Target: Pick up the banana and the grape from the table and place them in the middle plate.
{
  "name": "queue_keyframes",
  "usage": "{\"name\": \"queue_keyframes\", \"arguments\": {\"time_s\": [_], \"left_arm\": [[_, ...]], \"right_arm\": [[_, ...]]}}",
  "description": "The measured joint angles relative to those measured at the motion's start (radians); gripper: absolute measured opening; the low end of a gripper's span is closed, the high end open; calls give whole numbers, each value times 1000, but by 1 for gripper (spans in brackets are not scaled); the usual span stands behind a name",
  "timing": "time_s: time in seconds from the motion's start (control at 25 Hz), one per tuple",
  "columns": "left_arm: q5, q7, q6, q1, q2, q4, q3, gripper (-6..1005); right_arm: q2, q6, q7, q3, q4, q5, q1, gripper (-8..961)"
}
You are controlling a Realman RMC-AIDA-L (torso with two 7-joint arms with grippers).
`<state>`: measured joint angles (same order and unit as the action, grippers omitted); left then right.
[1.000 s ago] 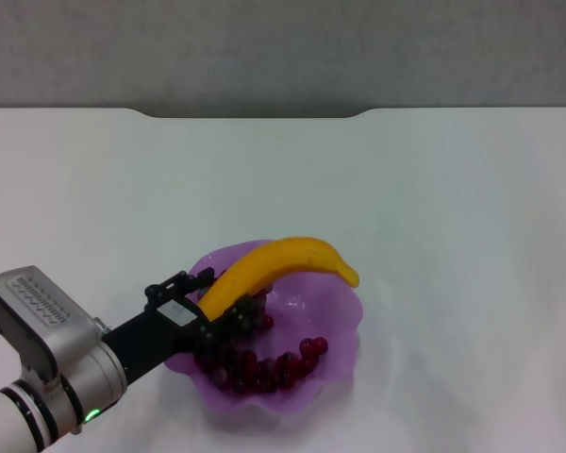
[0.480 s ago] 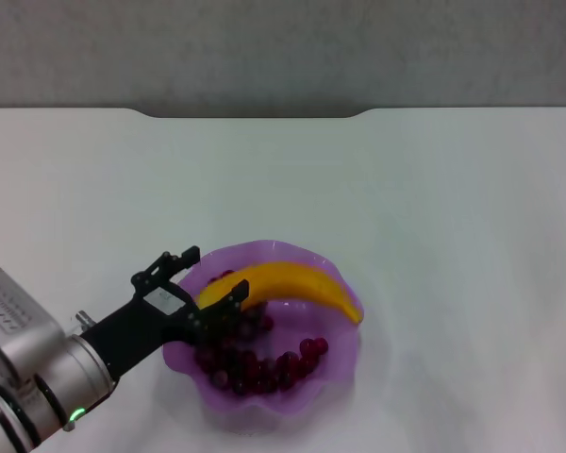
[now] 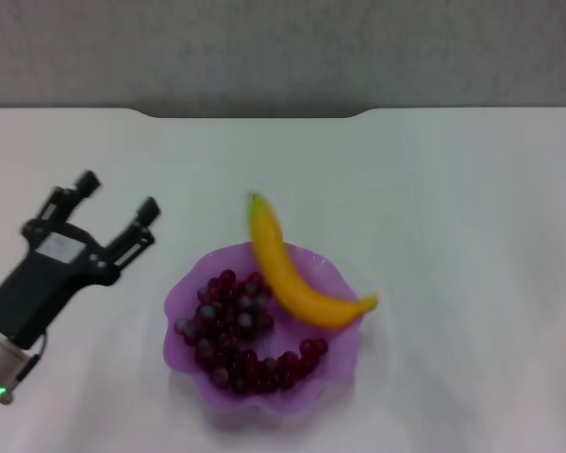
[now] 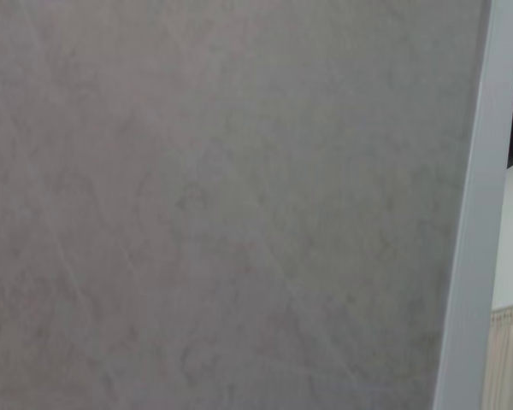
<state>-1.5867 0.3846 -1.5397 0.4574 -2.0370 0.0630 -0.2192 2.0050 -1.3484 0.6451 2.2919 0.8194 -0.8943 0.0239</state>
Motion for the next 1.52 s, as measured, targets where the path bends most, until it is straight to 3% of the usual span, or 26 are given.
{"name": "queue_keyframes", "arguments": {"time_s": [0.68, 0.88, 1.2, 1.52], "left_arm": [[350, -180, -83, -97, -4, -13, 0, 853], [424, -180, -46, -120, -2, -11, 0, 692], [492, -188, 152, -131, 0, -19, 1, 469], [574, -109, 141, -172, -1, -17, 1, 212]], "right_arm": [[1, 2, -73, 2, -50, 1, 43, 22], [0, 2, -109, 3, -76, 3, 51, 22], [0, 61, -113, 0, -113, -36, 83, 22], [-5, 200, -213, -23, -122, -58, 109, 22]]}}
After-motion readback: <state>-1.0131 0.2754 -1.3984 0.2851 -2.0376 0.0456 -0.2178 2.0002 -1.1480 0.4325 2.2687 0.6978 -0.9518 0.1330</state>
